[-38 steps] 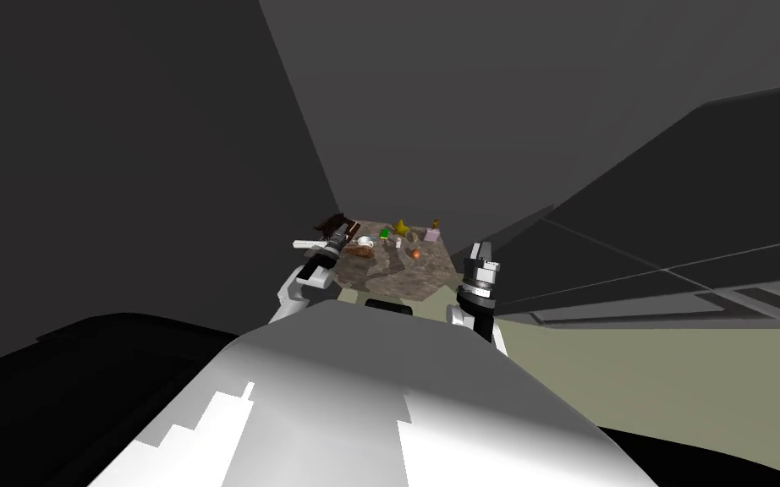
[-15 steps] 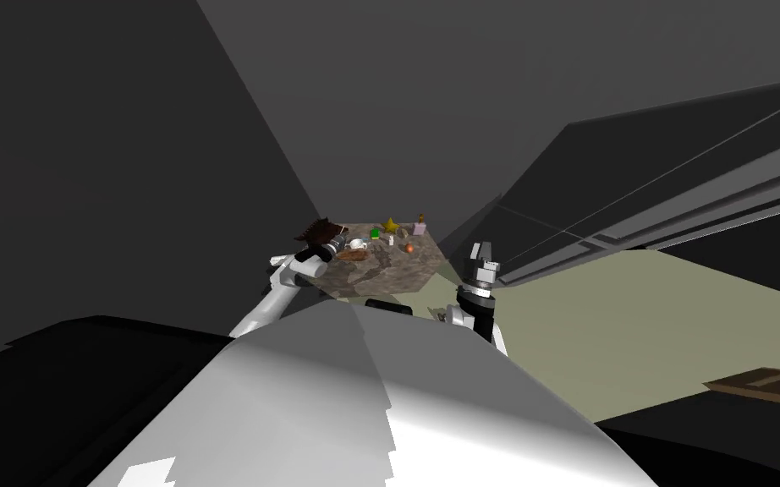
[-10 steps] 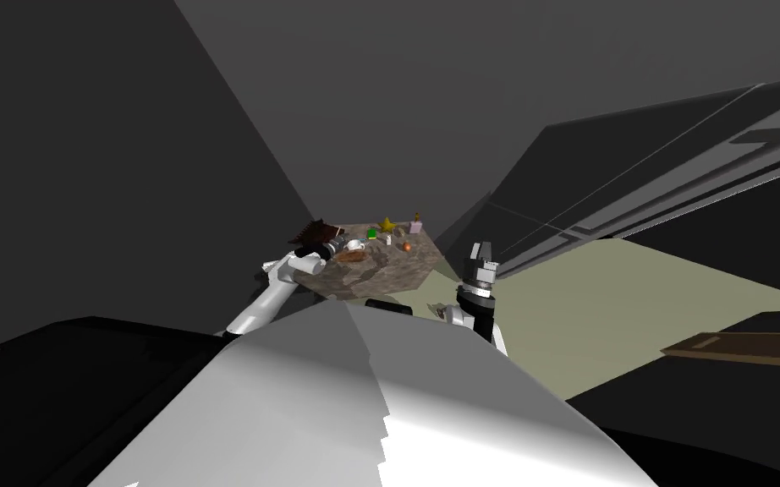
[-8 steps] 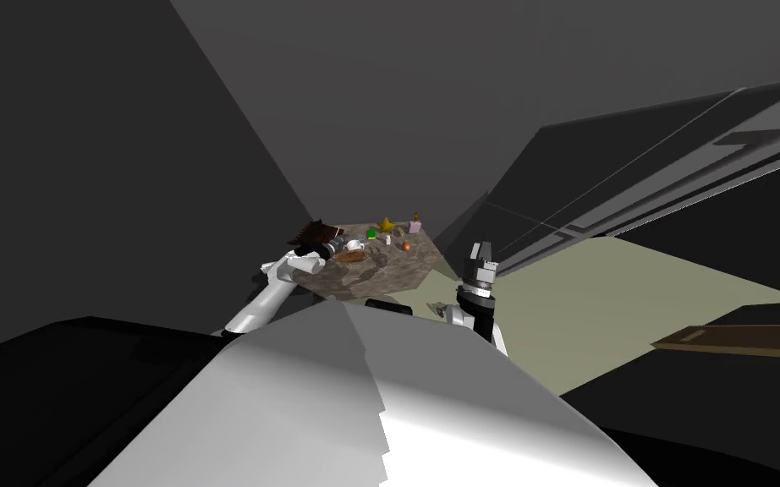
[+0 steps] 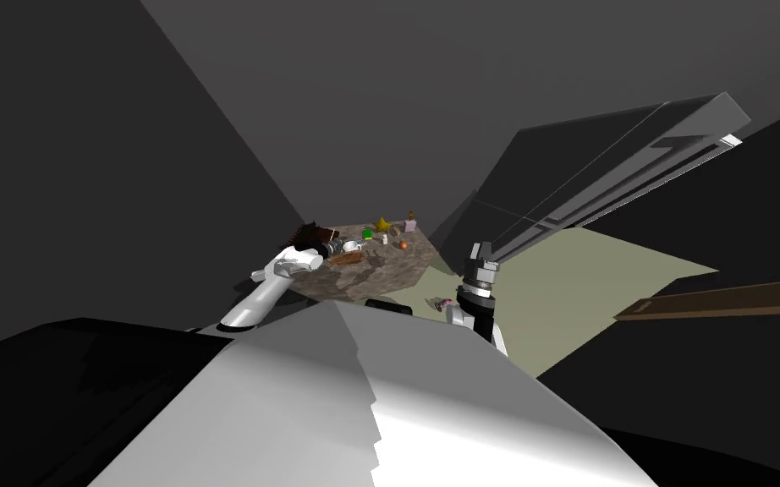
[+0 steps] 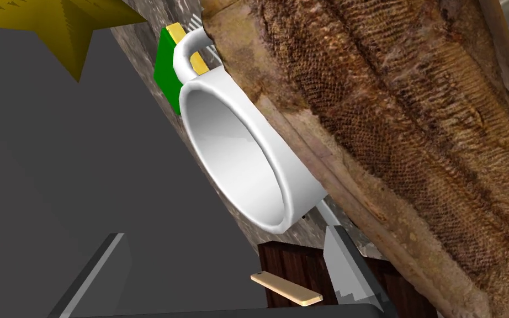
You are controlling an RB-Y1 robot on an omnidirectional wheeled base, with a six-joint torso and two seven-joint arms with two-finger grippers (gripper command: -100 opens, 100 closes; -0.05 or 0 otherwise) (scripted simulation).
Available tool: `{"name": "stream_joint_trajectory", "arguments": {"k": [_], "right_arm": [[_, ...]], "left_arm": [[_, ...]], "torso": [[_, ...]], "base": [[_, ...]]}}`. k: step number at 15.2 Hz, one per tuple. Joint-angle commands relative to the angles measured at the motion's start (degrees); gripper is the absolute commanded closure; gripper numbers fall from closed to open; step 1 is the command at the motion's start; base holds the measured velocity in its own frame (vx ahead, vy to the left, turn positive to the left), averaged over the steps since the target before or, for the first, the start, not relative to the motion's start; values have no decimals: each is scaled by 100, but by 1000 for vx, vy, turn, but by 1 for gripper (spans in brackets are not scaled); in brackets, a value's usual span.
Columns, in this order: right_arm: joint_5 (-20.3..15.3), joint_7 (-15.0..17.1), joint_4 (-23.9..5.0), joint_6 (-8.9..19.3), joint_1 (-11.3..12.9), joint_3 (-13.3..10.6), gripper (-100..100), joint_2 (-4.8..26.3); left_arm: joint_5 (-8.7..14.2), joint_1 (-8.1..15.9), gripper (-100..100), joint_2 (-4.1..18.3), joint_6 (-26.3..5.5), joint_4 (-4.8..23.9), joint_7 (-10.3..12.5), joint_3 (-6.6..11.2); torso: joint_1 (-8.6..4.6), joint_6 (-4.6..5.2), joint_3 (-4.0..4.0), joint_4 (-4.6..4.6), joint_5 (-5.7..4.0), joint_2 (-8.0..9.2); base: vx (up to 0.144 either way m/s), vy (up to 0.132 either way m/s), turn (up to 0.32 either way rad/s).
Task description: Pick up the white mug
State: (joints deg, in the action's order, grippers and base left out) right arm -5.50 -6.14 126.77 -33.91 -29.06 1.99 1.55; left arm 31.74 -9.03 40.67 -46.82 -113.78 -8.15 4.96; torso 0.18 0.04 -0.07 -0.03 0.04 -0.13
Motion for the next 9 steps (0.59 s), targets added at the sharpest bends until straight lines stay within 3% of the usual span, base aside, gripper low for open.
{"name": "stream_joint_trajectory", "arguments": {"k": [1,3,4,6,7,9], "right_arm": [[0,0,0,0,0,0,0,0],[0,0,0,0,-1,1,0,0],[0,0,0,0,-1,1,0,0],[0,0,0,0,0,0,0,0],[0,0,0,0,-1,0,0,0],[0,0,0,0,0,0,0,0]], "left_arm": [[140,64,-100,115,-286,56,15,8],[140,64,-100,115,-390,56,15,8],[344,157,-100,284,-590,149,32,15],[344,157,-100,284,-793,149,32,15],[544,248,-100,447,-925,242,49,21],[544,248,-100,447,-1174,242,49,21]], "torso": [[0,0,0,0,0,0],[2,-5,1,0,1,2],[1,-13,0,-4,3,3],[8,-8,1,-4,4,5],[9,-13,0,-5,6,5],[16,-8,-3,-8,10,2]], "base": [[-21,46,-268],[-17,30,-64],[-17,27,-174],[-19,39,-171],[-8,41,-275],[-18,45,-166]]}}
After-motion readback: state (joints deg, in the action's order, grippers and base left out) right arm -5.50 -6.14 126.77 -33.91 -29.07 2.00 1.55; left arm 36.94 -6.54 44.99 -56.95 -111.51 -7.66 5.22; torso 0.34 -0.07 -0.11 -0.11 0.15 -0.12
